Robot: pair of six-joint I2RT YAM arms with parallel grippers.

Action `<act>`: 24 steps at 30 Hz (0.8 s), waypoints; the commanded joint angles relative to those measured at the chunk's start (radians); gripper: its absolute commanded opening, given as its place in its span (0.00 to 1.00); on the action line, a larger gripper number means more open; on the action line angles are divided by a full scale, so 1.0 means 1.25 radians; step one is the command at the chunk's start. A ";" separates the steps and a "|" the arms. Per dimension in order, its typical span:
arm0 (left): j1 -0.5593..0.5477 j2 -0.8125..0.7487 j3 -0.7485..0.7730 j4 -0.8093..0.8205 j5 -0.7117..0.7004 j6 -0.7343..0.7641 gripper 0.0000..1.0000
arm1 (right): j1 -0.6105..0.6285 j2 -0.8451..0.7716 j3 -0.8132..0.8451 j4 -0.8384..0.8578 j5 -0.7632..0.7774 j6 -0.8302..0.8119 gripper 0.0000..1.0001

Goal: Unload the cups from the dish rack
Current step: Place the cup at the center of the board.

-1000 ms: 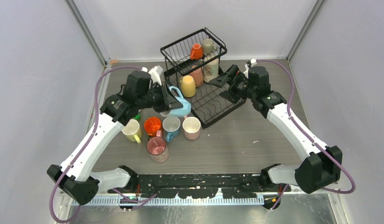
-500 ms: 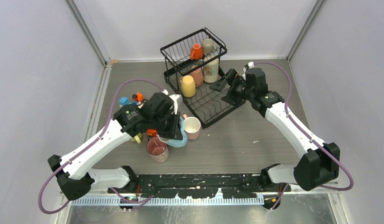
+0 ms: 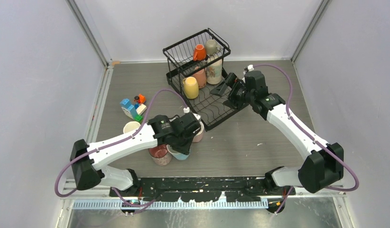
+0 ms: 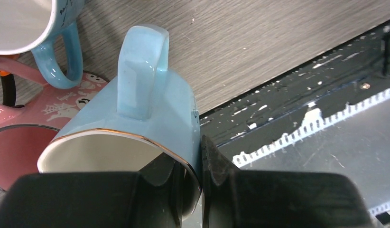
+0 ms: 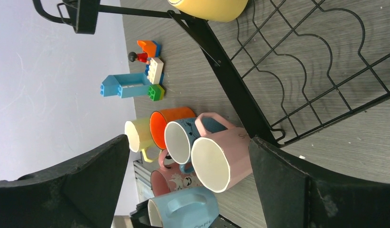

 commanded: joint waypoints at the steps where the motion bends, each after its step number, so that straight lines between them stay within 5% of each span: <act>1: -0.007 0.000 -0.019 0.054 -0.068 -0.008 0.00 | 0.011 0.001 0.004 -0.002 0.023 -0.014 1.00; 24: -0.010 0.053 -0.143 0.158 -0.059 -0.050 0.00 | 0.044 0.011 -0.015 0.009 0.045 -0.014 1.00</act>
